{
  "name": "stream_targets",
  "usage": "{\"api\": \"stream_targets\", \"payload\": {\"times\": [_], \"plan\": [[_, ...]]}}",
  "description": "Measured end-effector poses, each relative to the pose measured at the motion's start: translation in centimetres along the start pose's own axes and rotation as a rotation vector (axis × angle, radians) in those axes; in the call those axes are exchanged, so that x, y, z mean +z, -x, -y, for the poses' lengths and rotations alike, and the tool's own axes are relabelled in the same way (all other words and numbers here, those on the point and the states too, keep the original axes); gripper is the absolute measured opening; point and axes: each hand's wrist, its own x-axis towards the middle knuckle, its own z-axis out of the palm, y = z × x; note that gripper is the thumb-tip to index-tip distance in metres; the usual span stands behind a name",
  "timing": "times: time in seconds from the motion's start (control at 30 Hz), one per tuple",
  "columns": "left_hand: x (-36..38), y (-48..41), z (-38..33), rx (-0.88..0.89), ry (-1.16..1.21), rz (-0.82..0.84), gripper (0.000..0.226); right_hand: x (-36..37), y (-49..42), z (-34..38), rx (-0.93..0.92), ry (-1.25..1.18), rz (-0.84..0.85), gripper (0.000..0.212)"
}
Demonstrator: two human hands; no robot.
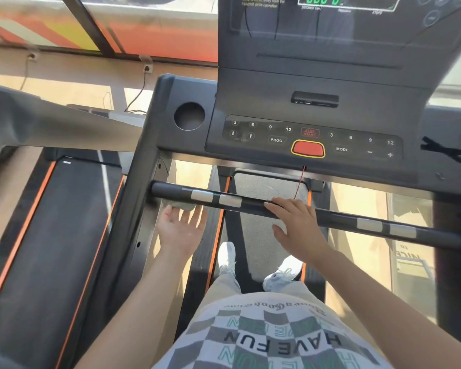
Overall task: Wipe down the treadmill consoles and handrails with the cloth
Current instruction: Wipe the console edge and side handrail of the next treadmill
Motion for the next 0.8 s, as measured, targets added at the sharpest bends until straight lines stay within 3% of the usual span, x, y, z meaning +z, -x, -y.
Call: {"api": "stream_targets", "payload": {"times": [0.23, 0.37, 0.5, 0.63, 0.8], "plan": [[0.5, 1.2, 4.3, -0.173, -0.239, 0.036, 0.030, 0.1, 0.1, -0.1, -0.011, -0.007, -0.028, 0.053], [0.7, 1.9, 5.3, -0.178, -0.390, 0.045, 0.035, -0.3, 0.1, 0.0, -0.003, -0.020, 0.026, 0.053], [2.1, 4.5, 5.0, -0.144, -0.767, 0.254, 0.029, -1.6, 0.2, 0.0, 0.023, -0.184, 0.072, 0.051], [5.7, 6.5, 5.5, 0.015, -1.167, 0.461, 0.016, -4.8, 1.4, -0.4, 0.093, -0.613, 0.042, 0.067], [10.4, 7.8, 7.8, 0.215, -1.729, 0.884, 0.011, -8.2, 3.9, -1.8, 0.082, -0.917, -0.029, 0.071]]}}
